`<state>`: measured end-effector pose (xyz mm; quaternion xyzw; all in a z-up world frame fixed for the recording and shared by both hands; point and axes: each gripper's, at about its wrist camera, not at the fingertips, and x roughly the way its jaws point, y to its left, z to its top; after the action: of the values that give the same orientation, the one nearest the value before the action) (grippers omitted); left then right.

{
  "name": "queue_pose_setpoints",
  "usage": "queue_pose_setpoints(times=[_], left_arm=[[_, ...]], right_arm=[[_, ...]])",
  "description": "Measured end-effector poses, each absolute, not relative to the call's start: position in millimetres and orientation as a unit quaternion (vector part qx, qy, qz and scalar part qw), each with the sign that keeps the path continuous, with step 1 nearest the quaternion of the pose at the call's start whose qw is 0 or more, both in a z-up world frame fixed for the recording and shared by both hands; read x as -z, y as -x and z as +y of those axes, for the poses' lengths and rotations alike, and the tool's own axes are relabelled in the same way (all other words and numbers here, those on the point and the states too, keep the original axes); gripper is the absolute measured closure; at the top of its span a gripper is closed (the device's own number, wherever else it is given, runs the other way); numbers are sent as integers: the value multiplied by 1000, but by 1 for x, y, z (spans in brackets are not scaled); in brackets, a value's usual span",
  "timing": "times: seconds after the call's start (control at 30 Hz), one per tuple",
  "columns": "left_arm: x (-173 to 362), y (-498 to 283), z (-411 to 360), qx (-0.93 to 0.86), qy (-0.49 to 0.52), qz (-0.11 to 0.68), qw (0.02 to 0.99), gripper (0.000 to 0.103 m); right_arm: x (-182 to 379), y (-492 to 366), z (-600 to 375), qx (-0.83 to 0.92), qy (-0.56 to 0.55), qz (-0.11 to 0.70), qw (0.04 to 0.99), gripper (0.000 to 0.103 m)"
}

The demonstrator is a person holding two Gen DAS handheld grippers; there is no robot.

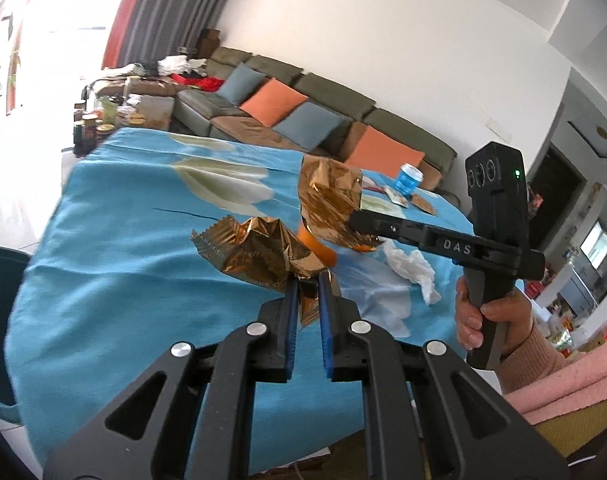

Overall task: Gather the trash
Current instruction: 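Lift the gold foil wrappers and carry them toward the teal bin with both tools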

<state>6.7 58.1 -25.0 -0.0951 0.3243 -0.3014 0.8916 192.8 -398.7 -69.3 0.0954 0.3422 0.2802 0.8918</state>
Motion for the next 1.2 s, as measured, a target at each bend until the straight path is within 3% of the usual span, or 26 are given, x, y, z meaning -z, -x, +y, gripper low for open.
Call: queue_pose_setpoints(times=[1.2], left_arm=[[3,34,188,150,115,290,938,93]], right_arm=[[67,-221,-250,-398,-20,362,843,90]])
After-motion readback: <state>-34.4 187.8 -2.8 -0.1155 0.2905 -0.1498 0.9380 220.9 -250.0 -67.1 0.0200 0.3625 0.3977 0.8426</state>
